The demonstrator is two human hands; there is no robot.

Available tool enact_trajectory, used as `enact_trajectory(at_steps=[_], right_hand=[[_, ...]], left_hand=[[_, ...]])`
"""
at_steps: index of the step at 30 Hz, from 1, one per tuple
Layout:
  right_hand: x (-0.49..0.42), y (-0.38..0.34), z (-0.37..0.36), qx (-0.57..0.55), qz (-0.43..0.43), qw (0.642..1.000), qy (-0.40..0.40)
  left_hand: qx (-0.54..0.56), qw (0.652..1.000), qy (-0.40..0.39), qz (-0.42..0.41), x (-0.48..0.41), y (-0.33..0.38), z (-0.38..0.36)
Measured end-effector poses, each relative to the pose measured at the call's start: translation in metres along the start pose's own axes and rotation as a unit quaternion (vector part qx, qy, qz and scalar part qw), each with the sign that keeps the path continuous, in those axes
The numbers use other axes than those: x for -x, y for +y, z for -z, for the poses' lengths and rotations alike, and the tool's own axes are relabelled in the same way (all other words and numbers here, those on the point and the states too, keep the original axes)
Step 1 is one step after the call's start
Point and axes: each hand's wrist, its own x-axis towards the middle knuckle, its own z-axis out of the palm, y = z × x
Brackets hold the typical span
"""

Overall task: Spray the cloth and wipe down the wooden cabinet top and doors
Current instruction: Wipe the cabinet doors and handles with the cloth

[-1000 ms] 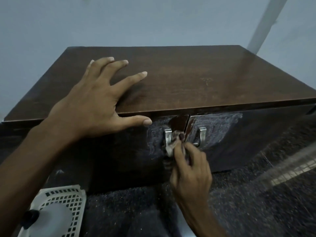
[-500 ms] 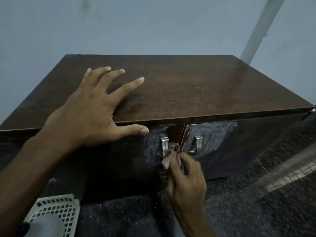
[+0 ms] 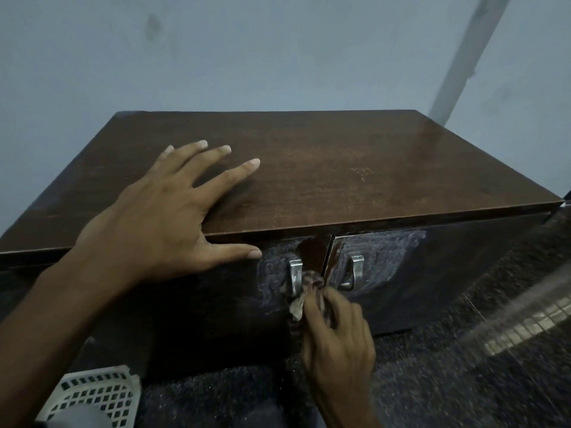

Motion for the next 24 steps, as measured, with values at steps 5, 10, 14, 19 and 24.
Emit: enact_trajectory(at_steps=[5, 10, 14, 19, 24], right_hand=[[0.003, 0.000, -0.005, 0.002, -0.007, 1.000, -0.007], [-0.020, -0.009, 0.006, -0.005, -0.010, 0.999, 0.041], [-0.005, 0.003, -0.002, 0.013, 0.009, 1.000, 0.009], [-0.003, 0.009, -0.005, 0.025, 0.032, 0.999, 0.013], [-0.013, 0.006, 0.001, -0.002, 0.042, 0.998, 0.041]], left_hand=[[0.032, 0.997, -0.063, 0.017, 0.001, 0.001, 0.002], [0.033, 0.997, -0.063, 0.013, 0.000, 0.001, 0.000], [0.035, 0.997, -0.061, 0.014, 0.000, 0.000, -0.001], [0.037, 0.998, -0.057, 0.015, 0.000, -0.001, -0.002], [0.040, 0.997, -0.061, 0.019, 0.000, 0.002, 0.002]])
